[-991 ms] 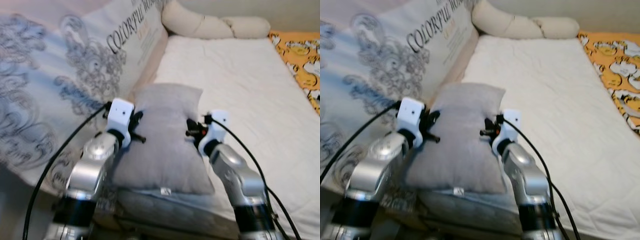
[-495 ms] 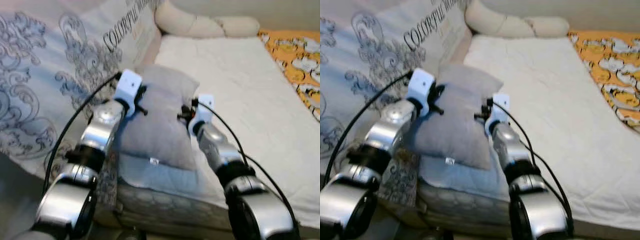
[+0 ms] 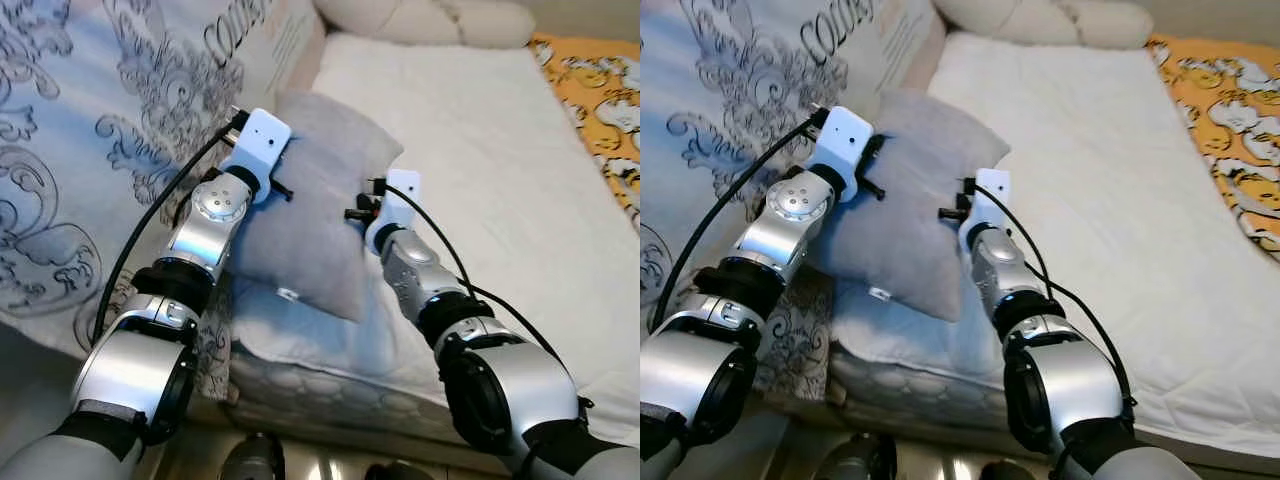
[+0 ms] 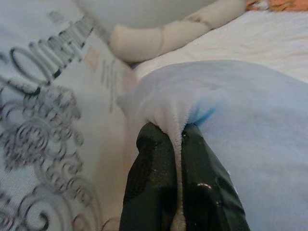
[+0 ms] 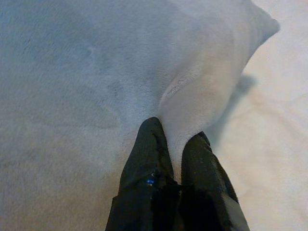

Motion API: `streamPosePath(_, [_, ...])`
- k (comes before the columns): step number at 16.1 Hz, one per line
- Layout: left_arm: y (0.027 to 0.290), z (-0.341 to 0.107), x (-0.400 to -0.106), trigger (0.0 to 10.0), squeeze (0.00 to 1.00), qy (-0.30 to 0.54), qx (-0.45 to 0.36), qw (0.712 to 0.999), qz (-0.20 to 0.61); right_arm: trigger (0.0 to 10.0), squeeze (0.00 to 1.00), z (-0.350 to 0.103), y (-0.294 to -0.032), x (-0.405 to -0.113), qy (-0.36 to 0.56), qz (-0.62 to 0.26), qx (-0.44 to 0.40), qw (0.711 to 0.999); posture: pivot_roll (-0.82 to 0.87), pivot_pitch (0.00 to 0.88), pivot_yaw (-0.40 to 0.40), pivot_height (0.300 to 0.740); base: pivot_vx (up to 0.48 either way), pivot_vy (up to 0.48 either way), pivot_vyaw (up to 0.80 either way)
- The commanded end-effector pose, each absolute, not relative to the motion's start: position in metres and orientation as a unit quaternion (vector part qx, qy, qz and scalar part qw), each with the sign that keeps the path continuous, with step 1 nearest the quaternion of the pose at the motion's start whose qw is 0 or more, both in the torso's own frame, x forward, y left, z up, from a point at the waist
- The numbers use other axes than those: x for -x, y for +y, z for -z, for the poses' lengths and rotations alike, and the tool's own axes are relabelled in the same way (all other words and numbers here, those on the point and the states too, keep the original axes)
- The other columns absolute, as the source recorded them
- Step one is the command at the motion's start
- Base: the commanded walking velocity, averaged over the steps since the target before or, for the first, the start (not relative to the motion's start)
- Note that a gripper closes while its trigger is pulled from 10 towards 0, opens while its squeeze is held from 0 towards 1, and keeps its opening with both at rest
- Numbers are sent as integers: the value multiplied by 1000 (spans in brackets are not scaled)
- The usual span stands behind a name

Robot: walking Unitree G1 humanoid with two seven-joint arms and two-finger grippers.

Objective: Clean up the room

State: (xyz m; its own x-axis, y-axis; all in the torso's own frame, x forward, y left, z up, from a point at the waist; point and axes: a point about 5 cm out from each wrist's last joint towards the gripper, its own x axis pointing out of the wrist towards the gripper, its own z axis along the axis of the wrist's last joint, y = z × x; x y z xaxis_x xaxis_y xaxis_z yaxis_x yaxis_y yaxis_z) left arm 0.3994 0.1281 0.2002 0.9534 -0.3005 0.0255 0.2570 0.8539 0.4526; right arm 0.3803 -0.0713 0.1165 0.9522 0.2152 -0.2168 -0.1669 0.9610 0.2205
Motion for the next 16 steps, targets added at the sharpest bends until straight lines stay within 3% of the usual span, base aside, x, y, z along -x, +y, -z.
streamPosePath(1, [134, -232, -403, 10000, 0, -106, -225, 963, 106, 10000, 0, -105, -79, -377, 143, -76, -93, 982, 271, 191, -25, 740, 0, 0, 0])
streamPosePath(5, [125, -210, -395, 10000, 0, -106, -243, 961, 80, 10000, 0, -90, -86, -370, 171, -55, -98, 979, 299, 221, -23, 740, 0, 0, 0])
streamPosePath(6, [119, -199, -392, 10000, 0, -98, -243, 962, 74, 10000, 608, -85, -91, -368, 178, -46, -107, 977, 303, 229, -20, 740, 0, 0, 0])
streamPosePath(7, [114, -190, -390, 10000, 0, -89, -240, 964, 76, 10000, 1000, -81, -94, -366, 182, -44, -125, 974, 301, 237, -17, 740, 0, 0, 0])
streamPosePath(11, [110, -169, -385, 10000, 0, -57, -221, 970, 82, 10000, 1000, -78, -104, -363, 149, -68, -188, 968, 245, 220, -2, 740, 0, 0, 0])
streamPosePath(13, [115, -174, -383, 10000, 0, -61, -204, 972, 99, 10000, 1000, -81, -117, -362, 106, -81, -211, 968, 198, 171, 8, 740, 0, 0, 0])
streamPosePath(14, [115, -176, -383, 10000, 925, -67, -206, 970, 109, 10000, 1000, -81, -121, -361, 94, -86, -212, 969, 186, 159, 10, 740, 0, 0, 0])
streamPosePath(15, [116, -181, -381, 10000, 1000, -77, -199, 968, 129, 10000, 1000, -83, -126, -360, 72, -89, -220, 969, 160, 127, 14, 740, 0, 0, 0])
streamPosePath(16, [115, -190, -378, 10000, 1000, -95, -190, 966, 148, 10000, 1000, -87, -132, -359, 45, -91, -229, 968, 140, 101, 18, 740, 0, 0, 0])
